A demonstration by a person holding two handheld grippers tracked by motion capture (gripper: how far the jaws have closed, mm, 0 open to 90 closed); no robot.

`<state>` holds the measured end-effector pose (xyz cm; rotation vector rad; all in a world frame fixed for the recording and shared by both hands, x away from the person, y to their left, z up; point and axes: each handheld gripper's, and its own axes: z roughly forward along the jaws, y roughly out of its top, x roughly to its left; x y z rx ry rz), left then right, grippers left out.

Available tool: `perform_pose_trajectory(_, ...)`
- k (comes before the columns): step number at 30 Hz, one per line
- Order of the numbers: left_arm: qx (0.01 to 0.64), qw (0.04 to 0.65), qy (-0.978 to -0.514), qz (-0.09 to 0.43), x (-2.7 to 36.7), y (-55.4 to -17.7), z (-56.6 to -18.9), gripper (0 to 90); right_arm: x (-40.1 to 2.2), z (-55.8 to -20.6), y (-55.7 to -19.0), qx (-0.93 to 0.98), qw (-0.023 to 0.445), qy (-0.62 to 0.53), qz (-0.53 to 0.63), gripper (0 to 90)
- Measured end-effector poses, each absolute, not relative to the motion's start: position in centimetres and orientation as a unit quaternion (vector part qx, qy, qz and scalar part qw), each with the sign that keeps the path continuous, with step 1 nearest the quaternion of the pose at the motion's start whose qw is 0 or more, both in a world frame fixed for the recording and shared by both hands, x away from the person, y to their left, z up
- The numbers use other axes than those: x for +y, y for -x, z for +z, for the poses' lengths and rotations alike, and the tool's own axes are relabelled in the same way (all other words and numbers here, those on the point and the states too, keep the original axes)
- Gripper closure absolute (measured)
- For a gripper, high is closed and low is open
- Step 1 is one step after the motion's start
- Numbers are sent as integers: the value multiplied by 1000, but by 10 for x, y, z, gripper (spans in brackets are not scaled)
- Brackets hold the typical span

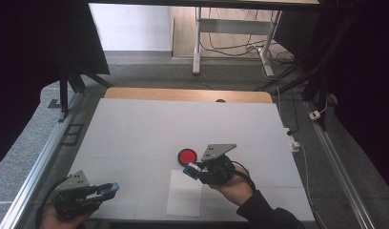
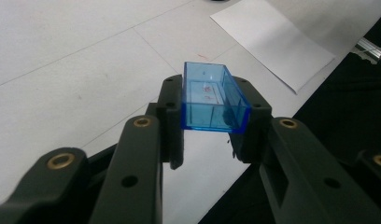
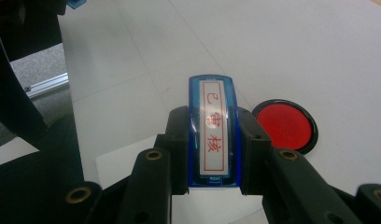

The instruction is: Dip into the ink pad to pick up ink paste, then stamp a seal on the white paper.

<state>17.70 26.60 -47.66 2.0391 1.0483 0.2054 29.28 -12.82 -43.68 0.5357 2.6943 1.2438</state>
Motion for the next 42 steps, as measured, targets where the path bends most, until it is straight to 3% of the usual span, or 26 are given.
perform_pose_trajectory(42,416,408,-809,79,266,-178,-477,679,-107,-481,-292,929,47,-146,337,704)
